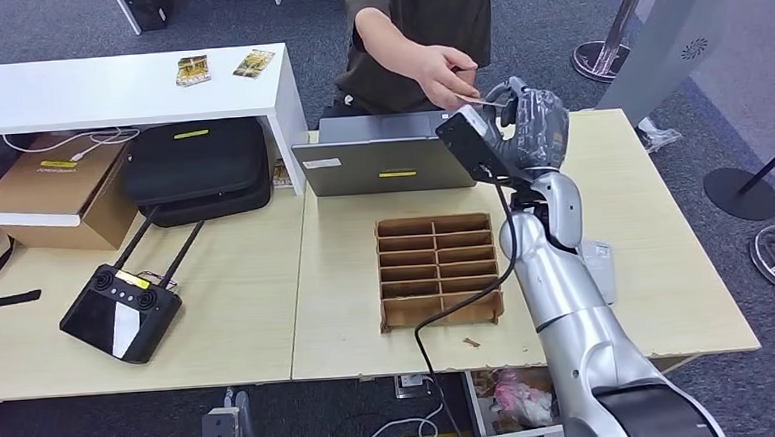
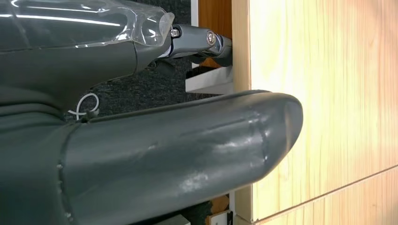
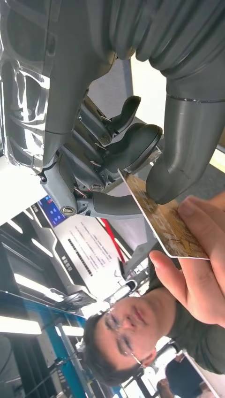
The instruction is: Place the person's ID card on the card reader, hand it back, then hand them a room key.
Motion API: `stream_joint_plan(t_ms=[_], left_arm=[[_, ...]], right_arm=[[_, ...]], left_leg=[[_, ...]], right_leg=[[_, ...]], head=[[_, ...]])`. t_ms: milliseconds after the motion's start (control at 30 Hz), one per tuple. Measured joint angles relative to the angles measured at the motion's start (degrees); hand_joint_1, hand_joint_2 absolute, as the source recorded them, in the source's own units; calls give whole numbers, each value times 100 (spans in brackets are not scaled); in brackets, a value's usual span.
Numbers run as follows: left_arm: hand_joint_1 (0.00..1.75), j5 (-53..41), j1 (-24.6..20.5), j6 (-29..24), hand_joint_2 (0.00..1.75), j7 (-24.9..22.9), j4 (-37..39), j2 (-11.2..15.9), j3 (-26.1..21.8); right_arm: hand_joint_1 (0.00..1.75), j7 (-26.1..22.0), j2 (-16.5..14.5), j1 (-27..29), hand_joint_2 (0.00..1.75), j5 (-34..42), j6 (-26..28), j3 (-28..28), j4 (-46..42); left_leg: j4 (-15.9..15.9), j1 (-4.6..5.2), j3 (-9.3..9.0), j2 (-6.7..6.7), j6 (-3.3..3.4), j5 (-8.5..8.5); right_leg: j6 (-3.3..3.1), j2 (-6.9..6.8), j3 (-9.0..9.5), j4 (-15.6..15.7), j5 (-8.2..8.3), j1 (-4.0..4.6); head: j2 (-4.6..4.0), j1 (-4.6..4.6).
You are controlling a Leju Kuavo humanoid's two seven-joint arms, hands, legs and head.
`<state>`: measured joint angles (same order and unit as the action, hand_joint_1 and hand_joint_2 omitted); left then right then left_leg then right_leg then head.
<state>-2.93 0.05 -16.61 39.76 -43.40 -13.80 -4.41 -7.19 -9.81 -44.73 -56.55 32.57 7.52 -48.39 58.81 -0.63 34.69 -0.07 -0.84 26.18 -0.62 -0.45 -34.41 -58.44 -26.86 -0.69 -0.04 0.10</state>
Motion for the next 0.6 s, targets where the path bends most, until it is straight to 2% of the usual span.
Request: stream_joint_plan(t_ms=[133, 167, 200, 267, 300, 333, 600], left_arm=[[0, 47, -25, -33, 0, 2, 48, 26, 76], [0, 57, -27, -48, 0, 1, 51, 30, 86], [0, 64, -28, -62, 0, 2, 55, 34, 98], [0, 72, -30, -87, 0, 2, 62, 45, 131], [0, 72, -30, -96, 0, 2, 66, 53, 148], [0, 73, -30, -107, 0, 2, 69, 62, 160], [0, 108, -34, -234, 0, 2, 78, 87, 176]], right_arm=[[175, -3, -93, -62, 175, -23, 46, 0, 268], [167, 2, -103, -65, 175, -30, 48, 0, 304], [134, 5, -110, -67, 175, -33, 46, 0, 332], [47, 12, -115, -69, 175, -39, 37, 0, 373], [11, 14, -116, -71, 175, -40, 27, 0, 387], [0, 16, -116, -71, 175, -40, 16, 0, 398], [0, -145, -127, -57, 175, 104, -72, -1, 438]], left_leg=[[0, 0, 3, -3, 0, 1], [0, 0, 4, -4, 0, 1], [0, 0, 4, -5, 0, 1], [0, 1, 4, -5, 0, 1], [0, 1, 4, -4, 0, 1], [0, 1, 4, -4, 0, 1], [0, 0, 3, -1, 0, 1]], right_leg=[[1, -3, -2, 2, -1, 0], [2, -4, -1, 2, -1, 0], [2, -5, -2, 2, -1, 0], [2, -5, -2, 2, -1, -1], [2, -4, -2, 2, -1, -1], [2, -3, -2, 2, -1, -1], [1, 0, -4, 1, -1, 0]], head=[[0, 1], [0, 1], [0, 1], [0, 1], [0, 1], [0, 1], [0, 1]])
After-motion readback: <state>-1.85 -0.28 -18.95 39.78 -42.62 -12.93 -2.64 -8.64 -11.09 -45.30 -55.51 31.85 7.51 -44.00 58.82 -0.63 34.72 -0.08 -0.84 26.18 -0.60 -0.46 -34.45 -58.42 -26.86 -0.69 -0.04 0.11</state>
